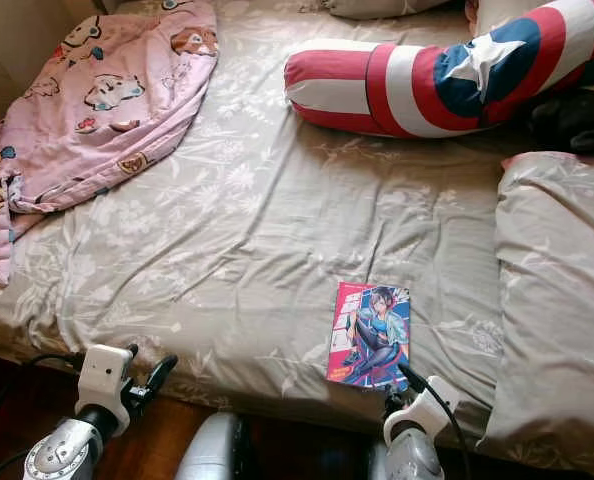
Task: Clean up the room
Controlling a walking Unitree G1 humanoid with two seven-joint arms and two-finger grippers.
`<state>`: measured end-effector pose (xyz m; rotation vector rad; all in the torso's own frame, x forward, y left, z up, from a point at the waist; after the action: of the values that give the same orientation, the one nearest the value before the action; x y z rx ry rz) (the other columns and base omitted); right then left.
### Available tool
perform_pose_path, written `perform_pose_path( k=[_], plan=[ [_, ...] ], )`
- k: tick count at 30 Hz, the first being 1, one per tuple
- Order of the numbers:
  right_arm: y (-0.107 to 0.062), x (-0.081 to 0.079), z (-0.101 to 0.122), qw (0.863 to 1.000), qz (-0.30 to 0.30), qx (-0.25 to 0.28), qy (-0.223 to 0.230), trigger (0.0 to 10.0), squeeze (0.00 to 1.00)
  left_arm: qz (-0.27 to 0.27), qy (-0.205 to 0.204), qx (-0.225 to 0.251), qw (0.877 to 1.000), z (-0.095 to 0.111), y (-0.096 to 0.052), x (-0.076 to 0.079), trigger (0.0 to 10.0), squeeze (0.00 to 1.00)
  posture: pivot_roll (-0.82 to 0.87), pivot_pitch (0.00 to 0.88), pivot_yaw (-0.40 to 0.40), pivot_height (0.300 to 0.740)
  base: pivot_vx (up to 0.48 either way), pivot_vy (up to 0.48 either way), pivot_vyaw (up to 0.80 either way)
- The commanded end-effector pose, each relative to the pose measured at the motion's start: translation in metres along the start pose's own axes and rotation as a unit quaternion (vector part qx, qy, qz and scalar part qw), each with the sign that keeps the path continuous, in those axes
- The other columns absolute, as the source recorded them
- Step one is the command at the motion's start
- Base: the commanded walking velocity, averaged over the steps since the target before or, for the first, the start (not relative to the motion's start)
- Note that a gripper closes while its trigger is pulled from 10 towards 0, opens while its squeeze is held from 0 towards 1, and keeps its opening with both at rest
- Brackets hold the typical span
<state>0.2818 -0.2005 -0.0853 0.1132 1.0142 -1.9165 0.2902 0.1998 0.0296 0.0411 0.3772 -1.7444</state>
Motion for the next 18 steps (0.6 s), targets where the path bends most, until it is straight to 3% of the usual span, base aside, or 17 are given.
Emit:
perform_pose_path(
  k=[1, 6, 8, 10, 12, 18],
  plan=[
    [-0.004, 0.010, -0.004, 1.000, -0.016, 0.003, -0.007, 10.0, 0.00, 0.003, 0.003, -0.015, 1.000, -0.011, -0.002, 0.001, 10.0, 0.00, 0.18, 0.168, 0.059, 0.661, 0.000, 0.000, 0.00],
    [-0.004, 0.010, 0.002, 0.999, -0.011, 0.023, -0.030, 10.0, 0.00, 0.010, -0.001, -0.011, 1.000, -0.010, 0.006, 0.001, 10.0, 0.00, 0.16, 0.137, 0.045, 0.661, 0.000, 0.000, 0.00],
    [-0.003, 0.006, 0.007, 0.997, -0.001, 0.033, -0.070, 10.0, 0.00, 0.014, -0.004, -0.007, 1.000, -0.009, 0.010, 0.000, 10.0, 0.00, 0.15, 0.117, 0.034, 0.661, 0.000, 0.000, 0.00],
    [-0.003, -0.015, 0.019, 0.988, 0.044, 0.066, -0.133, 10.0, 0.00, 0.018, -0.011, -0.002, 1.000, -0.007, 0.017, 0.002, 10.0, 0.00, 0.13, 0.089, 0.021, 0.661, 0.000, 0.000, 0.00],
    [-0.003, -0.017, 0.020, 0.987, 0.047, 0.068, -0.137, 10.0, 0.00, 0.018, -0.011, -0.002, 1.000, -0.007, 0.018, 0.002, 10.0, 0.00, 0.13, 0.089, 0.021, 0.661, 0.000, 0.000, 0.00],
    [-0.004, -0.049, 0.036, 0.968, 0.126, 0.103, -0.190, 10.0, 0.00, 0.038, -0.041, -0.007, 0.998, -0.012, 0.030, 0.005, 10.0, 0.00, 0.07, 0.022, -0.018, 0.661, 0.000, 0.000, 0.00]
  ],
)
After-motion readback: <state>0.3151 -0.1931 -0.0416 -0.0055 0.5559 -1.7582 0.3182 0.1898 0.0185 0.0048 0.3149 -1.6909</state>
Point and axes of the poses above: a point about 5 cm out from each wrist's last joint towards the gripper, its own y axis pointing out of the wrist towards the gripper, its own z axis along the axis of the wrist's last joint, x = y × z, the point moved 6 cm from there along y, pointing out of the wrist towards the gripper, and after that the axes turned 7 degrees about y, right-handed, at the moved point
